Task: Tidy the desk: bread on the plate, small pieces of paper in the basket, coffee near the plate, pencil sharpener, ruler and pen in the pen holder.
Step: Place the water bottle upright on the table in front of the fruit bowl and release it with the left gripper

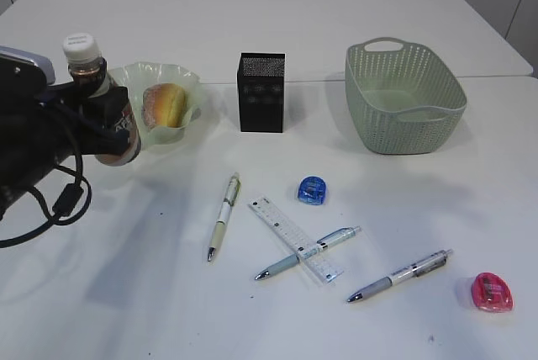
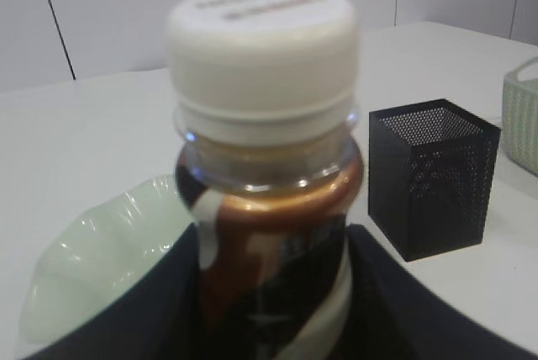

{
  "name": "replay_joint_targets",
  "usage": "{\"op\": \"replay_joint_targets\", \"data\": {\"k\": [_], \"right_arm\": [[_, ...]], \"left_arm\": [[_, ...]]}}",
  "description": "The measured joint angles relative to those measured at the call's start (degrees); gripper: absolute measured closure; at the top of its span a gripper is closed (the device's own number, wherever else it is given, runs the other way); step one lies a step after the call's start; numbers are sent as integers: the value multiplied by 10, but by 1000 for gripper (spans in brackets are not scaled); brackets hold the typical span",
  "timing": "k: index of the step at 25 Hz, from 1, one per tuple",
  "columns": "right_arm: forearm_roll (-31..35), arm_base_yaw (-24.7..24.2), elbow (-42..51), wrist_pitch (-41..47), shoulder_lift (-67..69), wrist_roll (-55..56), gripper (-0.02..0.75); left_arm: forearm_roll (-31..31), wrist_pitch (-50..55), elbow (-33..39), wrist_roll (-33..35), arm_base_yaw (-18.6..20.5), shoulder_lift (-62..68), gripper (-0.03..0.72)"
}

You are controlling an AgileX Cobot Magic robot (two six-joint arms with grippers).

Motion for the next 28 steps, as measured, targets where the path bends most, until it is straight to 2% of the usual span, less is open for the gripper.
{"op": "replay_joint_targets", "data": {"k": [11, 28], "right_arm": [[-9, 0, 0, 0, 0, 0, 280], [-9, 0, 0, 0, 0, -1, 280]], "left_arm": [[-20, -1, -3, 0, 0, 72, 374], [-26, -5, -6, 1, 0, 109, 374]]}}
